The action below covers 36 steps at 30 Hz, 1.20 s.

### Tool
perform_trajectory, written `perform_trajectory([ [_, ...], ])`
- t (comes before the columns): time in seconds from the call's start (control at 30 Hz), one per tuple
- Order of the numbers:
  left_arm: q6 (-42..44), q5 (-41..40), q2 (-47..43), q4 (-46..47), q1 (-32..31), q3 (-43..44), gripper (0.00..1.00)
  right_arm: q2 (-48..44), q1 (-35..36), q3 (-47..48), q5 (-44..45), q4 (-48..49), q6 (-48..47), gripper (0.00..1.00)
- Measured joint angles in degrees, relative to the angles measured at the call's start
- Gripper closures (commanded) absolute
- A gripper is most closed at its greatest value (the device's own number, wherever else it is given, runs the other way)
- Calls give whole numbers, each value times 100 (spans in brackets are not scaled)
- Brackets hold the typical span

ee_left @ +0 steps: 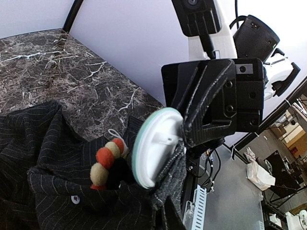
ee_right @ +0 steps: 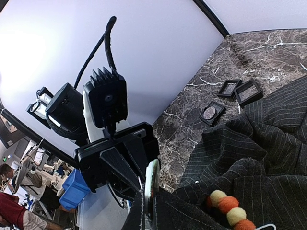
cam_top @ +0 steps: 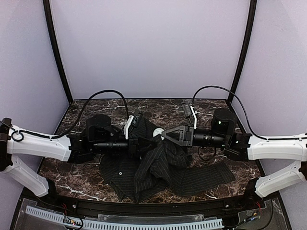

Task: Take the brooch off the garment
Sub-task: Remove the brooch from the crumpled clothing, then pass from the right arm to the left

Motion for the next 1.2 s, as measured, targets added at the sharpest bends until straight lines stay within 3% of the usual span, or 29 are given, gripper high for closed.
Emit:
perform_trajectory([
  [0.43, -197, -1005, -804, -35, 4, -664, 96, -326, -2, -61, 192, -538, -101, 100],
  [0.5, -236, -1115, -896, -142, 4, -706, 78, -413, 0, -72, 243, -647, -127, 100],
  [0.53, -291, -1141, -922, -212, 7, -710, 59, -457, 0, -76, 254, -682, -138, 100],
  [0.6, -306, -1202, -935, -348, 7, -715, 38, -498, 0, -79, 256, -688, -146, 100],
  [0.73, -518, -1355, -1023, -546, 7, -887, 17, -511, 0, -79, 251, -667, -144, 100],
  [1.0, -424, -2013, -1836, -1746, 9, -715, 11, -369, 0, -79, -173, -144, -136, 100],
  [1.2, -216, -1397, -1735, -1613, 7, -186, 17, -103, 15, -79, -595, 330, -76, 100],
])
